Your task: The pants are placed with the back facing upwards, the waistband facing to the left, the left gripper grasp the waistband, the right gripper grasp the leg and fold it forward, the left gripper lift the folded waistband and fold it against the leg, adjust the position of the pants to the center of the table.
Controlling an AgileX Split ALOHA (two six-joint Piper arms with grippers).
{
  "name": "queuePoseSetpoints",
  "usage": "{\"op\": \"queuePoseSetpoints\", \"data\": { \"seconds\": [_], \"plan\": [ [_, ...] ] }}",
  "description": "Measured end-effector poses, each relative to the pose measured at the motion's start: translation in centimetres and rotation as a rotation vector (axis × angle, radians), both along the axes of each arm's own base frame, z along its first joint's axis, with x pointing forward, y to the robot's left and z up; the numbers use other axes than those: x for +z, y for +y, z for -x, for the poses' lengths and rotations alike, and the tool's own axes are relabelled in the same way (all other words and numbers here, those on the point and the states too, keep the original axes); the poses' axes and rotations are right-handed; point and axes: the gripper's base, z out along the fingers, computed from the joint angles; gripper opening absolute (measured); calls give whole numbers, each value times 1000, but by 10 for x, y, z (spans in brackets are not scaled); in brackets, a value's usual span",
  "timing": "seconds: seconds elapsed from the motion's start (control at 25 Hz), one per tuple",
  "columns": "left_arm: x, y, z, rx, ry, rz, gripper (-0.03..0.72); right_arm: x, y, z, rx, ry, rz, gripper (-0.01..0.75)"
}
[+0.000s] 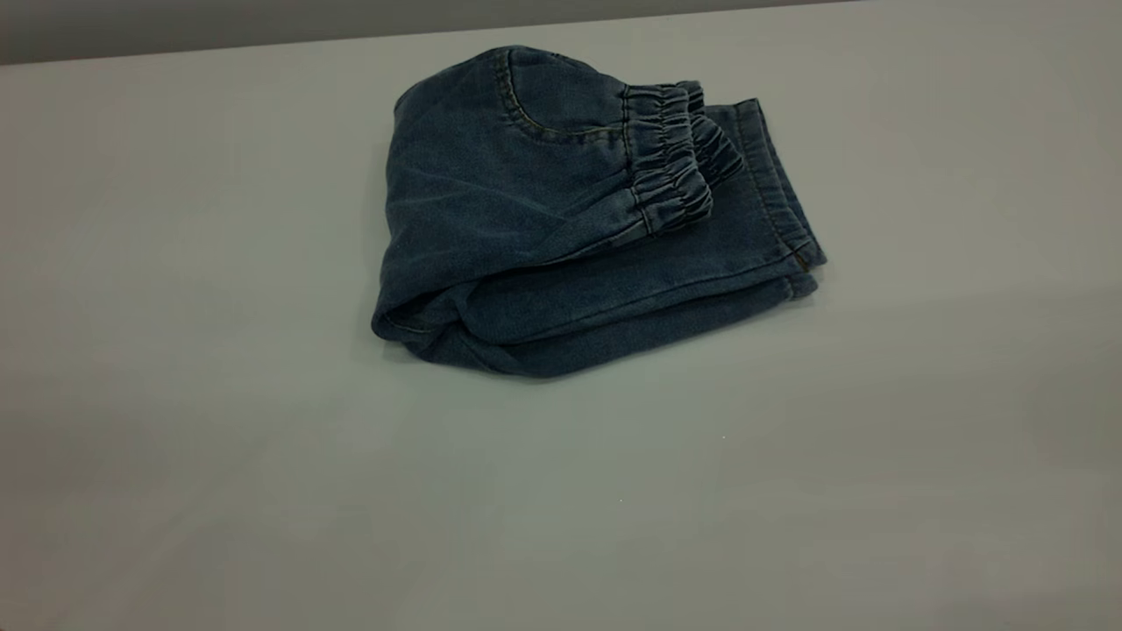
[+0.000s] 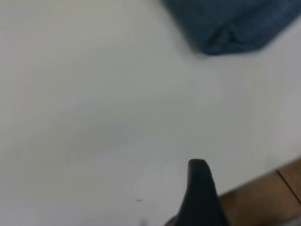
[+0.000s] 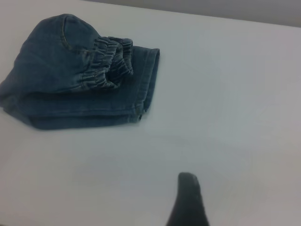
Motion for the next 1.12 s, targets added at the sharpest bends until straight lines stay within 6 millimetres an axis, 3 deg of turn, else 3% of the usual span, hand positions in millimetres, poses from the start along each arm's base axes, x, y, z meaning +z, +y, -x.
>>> {"op": "queuePoseSetpoints", "data": {
  "seconds": [0.4, 0.76, 1.12],
  "plan": [
    [4, 13, 27, 320, -189, 29, 456, 0, 0, 0, 1, 0, 0, 462],
    [5, 14, 42, 332, -282, 45, 456, 0, 0, 0, 0, 0, 0, 462],
    [5, 14, 41, 331, -286, 46, 456, 0, 0, 0, -1, -1, 0, 462]
  ]
}}
